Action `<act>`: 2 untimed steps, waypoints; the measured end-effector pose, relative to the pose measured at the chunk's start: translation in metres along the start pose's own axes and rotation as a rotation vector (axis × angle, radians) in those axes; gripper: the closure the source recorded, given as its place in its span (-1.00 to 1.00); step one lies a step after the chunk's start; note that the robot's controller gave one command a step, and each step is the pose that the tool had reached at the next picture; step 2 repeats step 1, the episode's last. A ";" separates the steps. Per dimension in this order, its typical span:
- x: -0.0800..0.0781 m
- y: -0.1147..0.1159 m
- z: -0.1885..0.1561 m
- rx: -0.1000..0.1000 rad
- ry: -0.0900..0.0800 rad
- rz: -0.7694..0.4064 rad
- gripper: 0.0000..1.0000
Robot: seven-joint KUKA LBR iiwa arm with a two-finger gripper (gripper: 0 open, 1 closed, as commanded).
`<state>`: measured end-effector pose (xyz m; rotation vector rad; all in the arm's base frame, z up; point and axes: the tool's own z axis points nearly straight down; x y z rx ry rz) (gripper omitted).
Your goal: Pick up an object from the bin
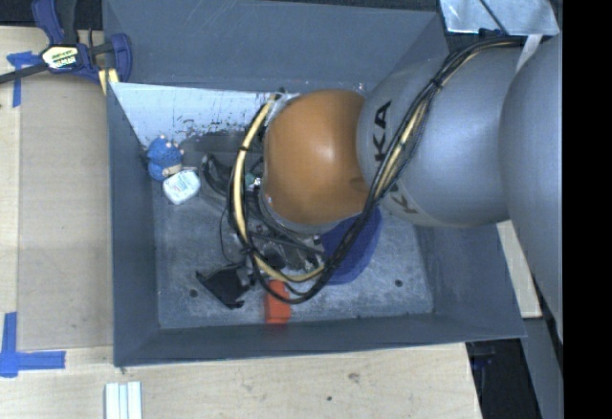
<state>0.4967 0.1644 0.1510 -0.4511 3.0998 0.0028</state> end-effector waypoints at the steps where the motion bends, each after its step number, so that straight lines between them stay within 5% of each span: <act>1: -0.005 -0.006 -0.086 0.001 -0.002 0.012 1.00; 2: -0.005 -0.006 -0.086 0.001 -0.002 0.012 1.00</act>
Offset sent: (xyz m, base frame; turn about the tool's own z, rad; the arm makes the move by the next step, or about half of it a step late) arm 0.0036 -0.0045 0.0810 0.0108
